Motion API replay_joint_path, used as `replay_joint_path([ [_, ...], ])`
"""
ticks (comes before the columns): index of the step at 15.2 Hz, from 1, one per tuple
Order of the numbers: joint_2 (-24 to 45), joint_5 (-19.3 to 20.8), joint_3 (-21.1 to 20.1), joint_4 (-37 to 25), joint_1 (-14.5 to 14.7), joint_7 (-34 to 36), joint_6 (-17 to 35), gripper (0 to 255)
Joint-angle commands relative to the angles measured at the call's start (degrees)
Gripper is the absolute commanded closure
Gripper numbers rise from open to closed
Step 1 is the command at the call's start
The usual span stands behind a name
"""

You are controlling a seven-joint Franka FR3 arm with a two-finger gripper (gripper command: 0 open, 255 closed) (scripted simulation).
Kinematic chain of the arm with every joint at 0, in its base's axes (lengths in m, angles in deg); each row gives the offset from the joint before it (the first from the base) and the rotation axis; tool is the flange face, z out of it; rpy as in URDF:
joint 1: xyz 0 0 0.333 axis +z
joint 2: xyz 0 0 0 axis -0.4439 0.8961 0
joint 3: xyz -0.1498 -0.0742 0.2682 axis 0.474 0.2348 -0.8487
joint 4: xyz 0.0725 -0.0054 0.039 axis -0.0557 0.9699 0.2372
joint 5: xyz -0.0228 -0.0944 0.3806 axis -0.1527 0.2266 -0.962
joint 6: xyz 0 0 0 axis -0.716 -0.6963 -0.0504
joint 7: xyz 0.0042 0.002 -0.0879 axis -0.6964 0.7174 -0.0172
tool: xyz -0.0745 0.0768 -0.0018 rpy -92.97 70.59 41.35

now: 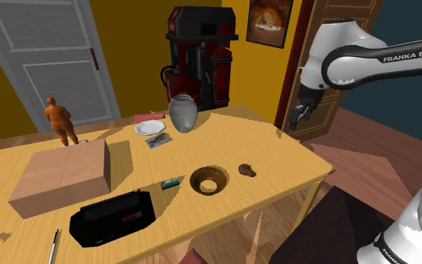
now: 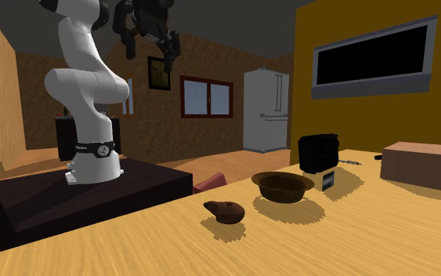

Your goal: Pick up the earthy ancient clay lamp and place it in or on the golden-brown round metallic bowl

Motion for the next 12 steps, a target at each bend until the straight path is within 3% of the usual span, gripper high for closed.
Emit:
replay_joint_path([
  [1,3.8,0.0,-0.2,0.2,0.1,0.6,3.9,0],
  [12,27.6,0.6,-1.0,-6.0,0.5,3.6,20.3,0],
])
